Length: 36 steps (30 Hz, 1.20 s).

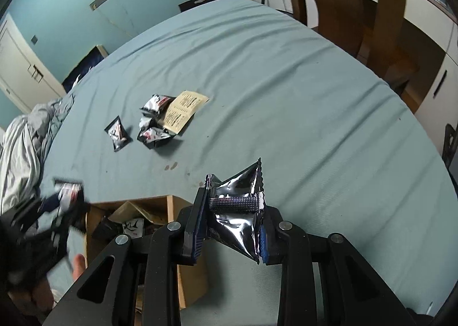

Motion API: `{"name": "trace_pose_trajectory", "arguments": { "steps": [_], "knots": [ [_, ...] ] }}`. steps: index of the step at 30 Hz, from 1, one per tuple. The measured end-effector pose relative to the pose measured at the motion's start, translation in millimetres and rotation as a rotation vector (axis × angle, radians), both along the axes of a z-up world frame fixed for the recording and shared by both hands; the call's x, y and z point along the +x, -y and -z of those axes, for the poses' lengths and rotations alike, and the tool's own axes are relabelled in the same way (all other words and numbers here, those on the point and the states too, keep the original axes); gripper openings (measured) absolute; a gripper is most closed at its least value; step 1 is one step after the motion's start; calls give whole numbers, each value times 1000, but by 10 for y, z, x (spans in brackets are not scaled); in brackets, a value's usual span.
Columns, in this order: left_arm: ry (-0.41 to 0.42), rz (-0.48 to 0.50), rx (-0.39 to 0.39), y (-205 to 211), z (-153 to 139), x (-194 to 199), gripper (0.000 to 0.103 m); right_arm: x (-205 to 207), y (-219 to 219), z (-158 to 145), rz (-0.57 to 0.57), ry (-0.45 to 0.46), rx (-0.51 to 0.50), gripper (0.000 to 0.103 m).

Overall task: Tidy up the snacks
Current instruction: 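Grasp a white deer-print packet with the left tool while the right tool holds its black packet, then drop the white packet into the box with the left tool while the right tool drops its black packet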

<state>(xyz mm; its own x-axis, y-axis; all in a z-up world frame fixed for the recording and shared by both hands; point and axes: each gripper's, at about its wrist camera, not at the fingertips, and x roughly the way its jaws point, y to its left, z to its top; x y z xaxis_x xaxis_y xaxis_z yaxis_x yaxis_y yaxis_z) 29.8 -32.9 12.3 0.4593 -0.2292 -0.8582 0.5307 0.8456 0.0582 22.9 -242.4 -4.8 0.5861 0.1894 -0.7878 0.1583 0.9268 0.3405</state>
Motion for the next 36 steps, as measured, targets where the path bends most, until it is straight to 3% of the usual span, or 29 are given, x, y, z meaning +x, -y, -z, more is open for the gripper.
{"name": "trace_pose_trajectory", "arguments": {
  "steps": [4, 5, 7, 8, 18, 26, 30, 36],
  "knots": [
    [-14, 49, 18, 69, 67, -112, 47, -13, -97, -22, -51, 15, 0, 28],
    [-15, 55, 36, 116, 97, -113, 52, -30, -99, -12, -56, 17, -1, 28],
    [-8, 59, 53, 157, 111, -143, 78, -34, -114, -4, -65, 20, -17, 28],
    [9, 48, 58, 158, 104, -128, 79, -53, -105, -6, -65, 20, -18, 28],
    [92, -228, 66, -334, 14, 102, 82, -109, -98, -29, -92, 50, 23, 28],
    [103, -295, 67, -447, 62, 220, 82, -246, -295, -128, -301, 124, 113, 28],
    [96, -306, 61, -484, 62, 219, 82, -246, -329, -97, -352, 108, 139, 30],
    [88, -304, 54, -486, 55, 224, 82, -157, -156, -22, -293, 59, 148, 53]
  ]
}}
